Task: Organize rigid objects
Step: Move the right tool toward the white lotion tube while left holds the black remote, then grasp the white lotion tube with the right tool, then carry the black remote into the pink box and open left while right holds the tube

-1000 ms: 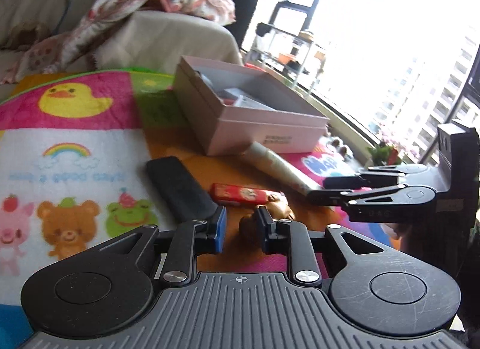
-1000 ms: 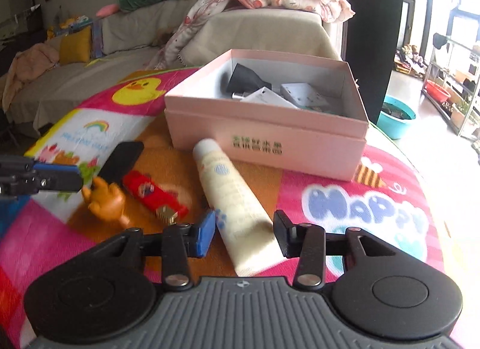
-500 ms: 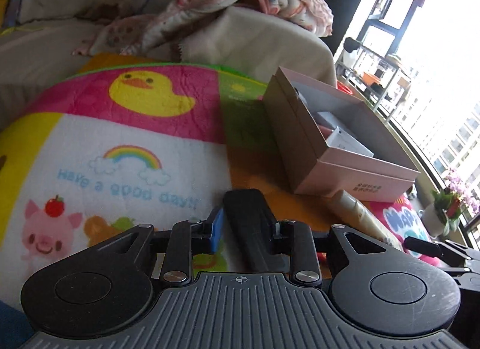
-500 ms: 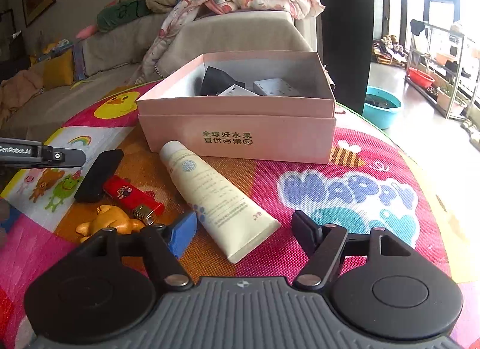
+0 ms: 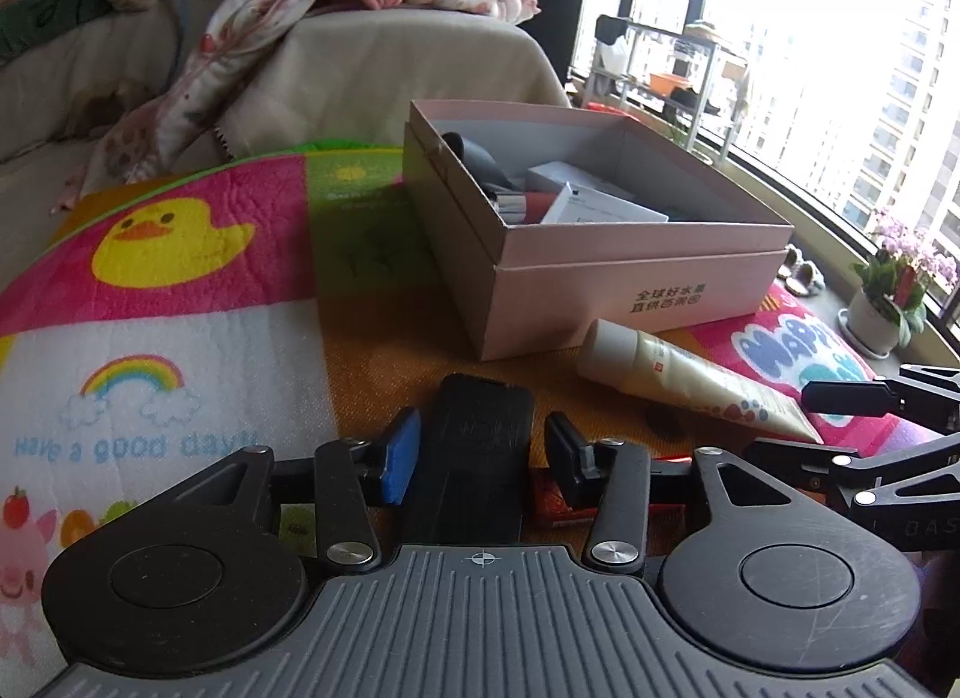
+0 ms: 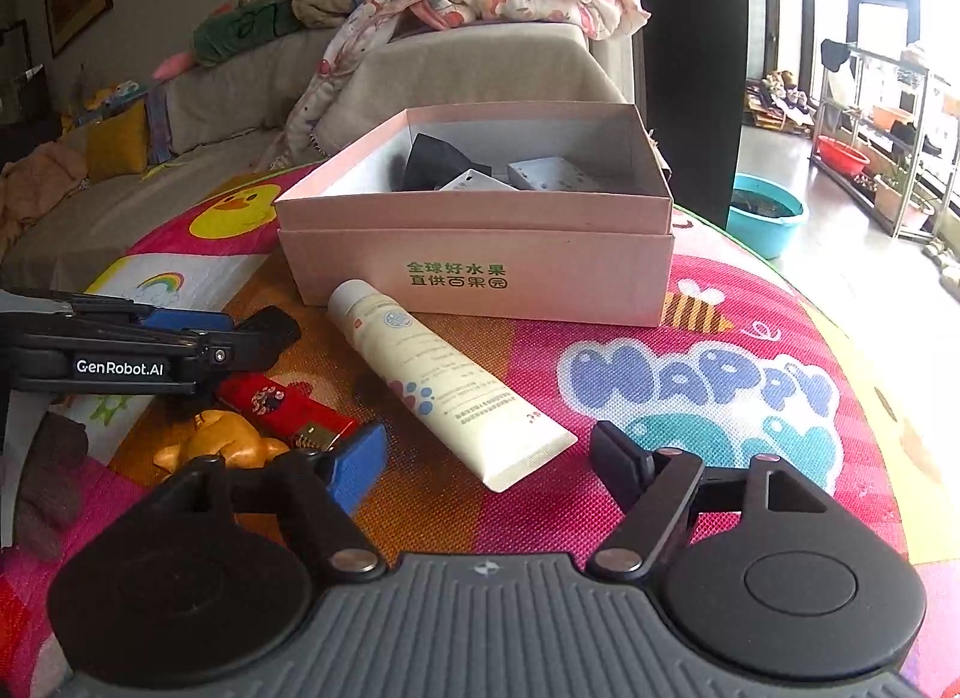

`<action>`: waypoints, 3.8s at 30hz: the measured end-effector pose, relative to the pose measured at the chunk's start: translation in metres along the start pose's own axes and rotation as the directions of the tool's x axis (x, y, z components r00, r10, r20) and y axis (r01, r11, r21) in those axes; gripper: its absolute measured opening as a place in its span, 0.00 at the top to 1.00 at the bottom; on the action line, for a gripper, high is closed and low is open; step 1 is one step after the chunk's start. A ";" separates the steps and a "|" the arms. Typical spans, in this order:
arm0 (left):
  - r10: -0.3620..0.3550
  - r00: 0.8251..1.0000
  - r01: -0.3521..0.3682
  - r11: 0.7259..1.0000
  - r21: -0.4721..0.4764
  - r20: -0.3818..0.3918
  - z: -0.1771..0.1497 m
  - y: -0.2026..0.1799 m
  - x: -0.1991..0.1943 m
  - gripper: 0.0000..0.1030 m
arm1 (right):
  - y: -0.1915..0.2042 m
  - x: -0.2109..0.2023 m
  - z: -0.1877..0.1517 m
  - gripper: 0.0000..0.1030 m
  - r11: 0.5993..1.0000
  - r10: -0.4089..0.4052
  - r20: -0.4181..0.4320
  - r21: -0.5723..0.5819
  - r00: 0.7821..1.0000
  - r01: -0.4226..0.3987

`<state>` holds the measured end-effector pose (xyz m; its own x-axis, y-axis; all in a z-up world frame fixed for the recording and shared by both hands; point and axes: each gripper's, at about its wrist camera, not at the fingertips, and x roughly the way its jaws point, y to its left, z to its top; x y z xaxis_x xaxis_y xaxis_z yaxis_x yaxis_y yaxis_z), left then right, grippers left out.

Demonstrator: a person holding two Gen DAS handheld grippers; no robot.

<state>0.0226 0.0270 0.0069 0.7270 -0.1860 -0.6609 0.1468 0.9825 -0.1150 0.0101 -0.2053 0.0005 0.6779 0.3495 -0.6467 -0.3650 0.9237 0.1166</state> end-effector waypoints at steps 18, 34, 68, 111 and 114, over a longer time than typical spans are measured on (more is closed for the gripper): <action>-0.020 1.000 0.020 0.995 0.098 -0.001 -0.011 0.003 -0.005 0.25 | -0.008 0.001 -0.001 0.14 0.998 0.044 0.015 0.046 0.999 -0.045; -0.023 0.999 0.020 0.997 0.077 0.036 -0.016 0.014 -0.011 0.43 | -0.010 -0.004 0.030 0.08 0.997 0.074 -0.012 -0.002 0.997 -0.074; 0.029 0.998 -0.033 0.996 0.078 0.057 -0.021 0.011 -0.017 0.58 | 0.023 0.001 0.029 0.79 0.991 0.020 -0.082 -0.130 0.996 -0.031; -0.189 0.980 0.201 0.913 0.355 -0.070 -0.050 -0.051 -0.055 0.40 | 0.007 -0.029 0.002 0.49 0.994 -0.023 -0.021 -0.105 1.000 0.021; -0.118 0.992 0.124 0.923 0.364 -0.038 -0.049 -0.048 -0.052 0.41 | 0.004 -0.028 -0.001 0.49 0.995 -0.032 -0.026 -0.097 0.999 0.029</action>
<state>-0.0551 -0.0102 0.0103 0.6786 -0.3001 -0.6704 0.4698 0.8790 0.0820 -0.0113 -0.2111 0.0181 0.6722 0.3158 -0.6697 -0.4056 0.9137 0.0237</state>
